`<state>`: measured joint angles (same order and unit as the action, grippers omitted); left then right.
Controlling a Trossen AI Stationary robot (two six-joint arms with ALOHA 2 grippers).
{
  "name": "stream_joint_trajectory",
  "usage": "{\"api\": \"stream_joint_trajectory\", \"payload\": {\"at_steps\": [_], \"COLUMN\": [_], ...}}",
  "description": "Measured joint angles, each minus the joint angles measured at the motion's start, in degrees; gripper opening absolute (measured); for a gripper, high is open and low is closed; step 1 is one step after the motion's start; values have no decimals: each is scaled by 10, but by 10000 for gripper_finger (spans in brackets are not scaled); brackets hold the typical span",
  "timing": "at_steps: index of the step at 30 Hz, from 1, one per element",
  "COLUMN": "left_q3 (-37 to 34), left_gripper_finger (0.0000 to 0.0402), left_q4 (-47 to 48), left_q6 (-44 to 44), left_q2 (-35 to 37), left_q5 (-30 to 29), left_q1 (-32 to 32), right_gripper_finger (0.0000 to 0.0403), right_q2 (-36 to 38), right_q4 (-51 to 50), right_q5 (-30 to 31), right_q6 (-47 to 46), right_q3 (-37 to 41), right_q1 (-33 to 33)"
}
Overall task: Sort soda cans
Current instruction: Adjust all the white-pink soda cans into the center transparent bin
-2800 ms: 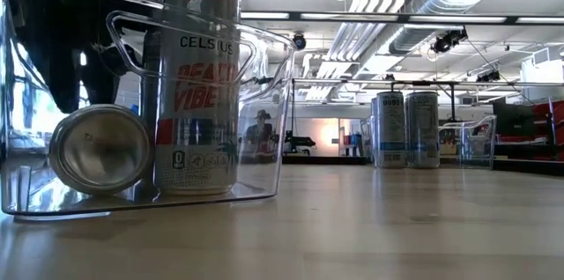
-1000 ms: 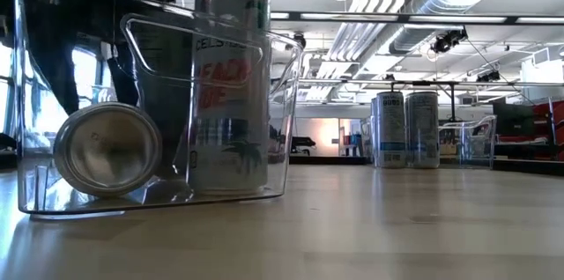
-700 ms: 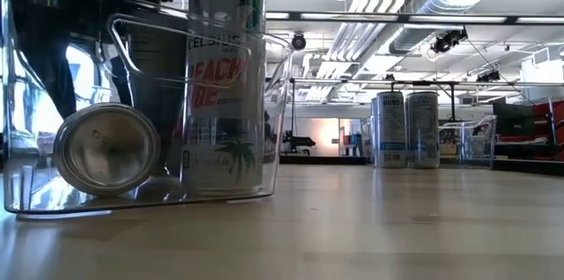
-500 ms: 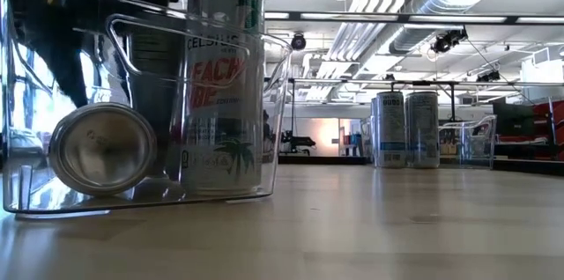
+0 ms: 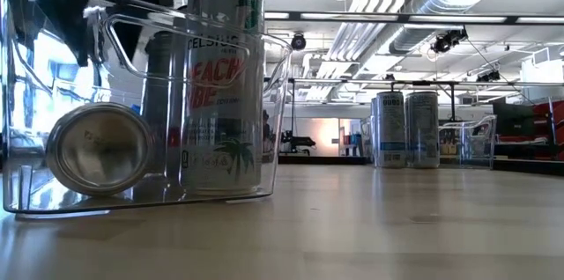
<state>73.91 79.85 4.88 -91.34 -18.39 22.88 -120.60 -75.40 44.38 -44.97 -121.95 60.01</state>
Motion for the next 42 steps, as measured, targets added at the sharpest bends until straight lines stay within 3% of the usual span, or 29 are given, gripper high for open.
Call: {"api": "stream_joint_trajectory", "payload": {"at_steps": [8,14,25,30,42], "left_q3": [1,-1,-2,2,2], "left_gripper_finger": [232,215,184,184,272], "left_q4": [-17,-122,-220,-220,-213], "left_q6": [75,83,-45,-92,-175], "left_q2": [6,6,-68,-111,-133], "left_q5": [16,29,30,75,78], "left_q1": [94,146,75,52,51], "right_gripper_finger": [24,24,24,24,24], "right_q2": [0,0,0,0,0], "right_q4": [1,1,2,3,3], "right_q5": [0,2,10,5,5], "right_q6": [0,2,0,0,0], "right_q3": [0,0,0,0,0], "right_q1": [0,0,0,0,0]}}
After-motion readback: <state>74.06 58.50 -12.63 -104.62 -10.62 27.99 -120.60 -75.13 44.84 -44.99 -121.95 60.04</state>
